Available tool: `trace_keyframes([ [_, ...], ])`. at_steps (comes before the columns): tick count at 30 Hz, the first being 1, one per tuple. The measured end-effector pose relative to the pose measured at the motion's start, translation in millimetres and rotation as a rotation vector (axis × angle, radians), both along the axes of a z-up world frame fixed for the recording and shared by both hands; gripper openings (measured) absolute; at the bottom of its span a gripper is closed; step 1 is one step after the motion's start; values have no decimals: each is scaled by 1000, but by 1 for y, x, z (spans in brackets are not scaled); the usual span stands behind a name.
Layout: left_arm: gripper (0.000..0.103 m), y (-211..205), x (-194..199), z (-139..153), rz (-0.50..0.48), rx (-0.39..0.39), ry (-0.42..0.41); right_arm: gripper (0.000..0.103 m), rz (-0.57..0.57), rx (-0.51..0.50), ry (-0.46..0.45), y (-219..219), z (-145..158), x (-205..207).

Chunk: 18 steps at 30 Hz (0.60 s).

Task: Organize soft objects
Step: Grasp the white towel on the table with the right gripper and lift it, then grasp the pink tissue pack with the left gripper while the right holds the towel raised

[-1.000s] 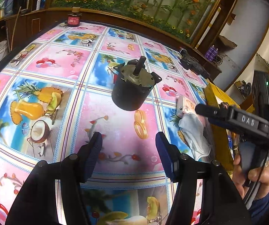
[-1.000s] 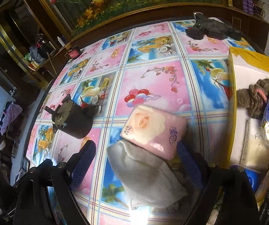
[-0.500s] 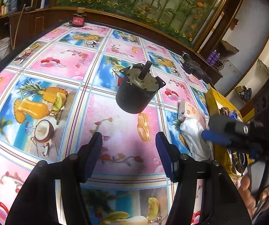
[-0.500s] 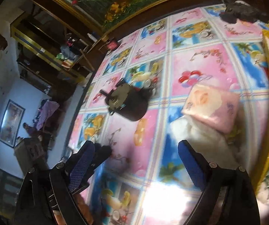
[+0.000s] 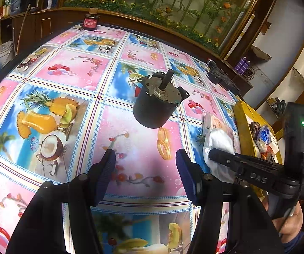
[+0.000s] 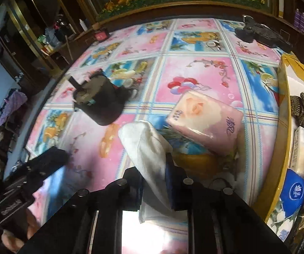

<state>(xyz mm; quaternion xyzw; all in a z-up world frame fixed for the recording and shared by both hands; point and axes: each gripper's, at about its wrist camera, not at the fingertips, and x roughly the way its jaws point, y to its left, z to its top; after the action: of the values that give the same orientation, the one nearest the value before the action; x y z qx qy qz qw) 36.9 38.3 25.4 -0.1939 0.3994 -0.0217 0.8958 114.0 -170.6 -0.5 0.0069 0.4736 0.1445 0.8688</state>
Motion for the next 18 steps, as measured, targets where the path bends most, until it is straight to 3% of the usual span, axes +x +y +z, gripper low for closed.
trace_keyframes([
  [3,58,-3,-2,3,-37,-25,-24,17,0,83,-138,-11,28,-19],
  [6,58,-17,0,4,-117,-46,-37,17,-76,38,-356,-25,56,-35],
  [8,58,-31,1,5,-163,-12,-41,17,-126,35,-440,-35,63,-40],
  [11,58,-56,4,6,-243,37,-50,17,-152,110,-512,-52,57,-42],
  [15,58,-87,13,12,-333,85,-55,17,-150,163,-533,-73,54,-47],
  [16,60,-94,17,14,-356,98,-49,17,-150,148,-552,-81,56,-50],
  [18,76,-107,30,19,-402,99,-33,17,-170,145,-556,-89,49,-50],
])
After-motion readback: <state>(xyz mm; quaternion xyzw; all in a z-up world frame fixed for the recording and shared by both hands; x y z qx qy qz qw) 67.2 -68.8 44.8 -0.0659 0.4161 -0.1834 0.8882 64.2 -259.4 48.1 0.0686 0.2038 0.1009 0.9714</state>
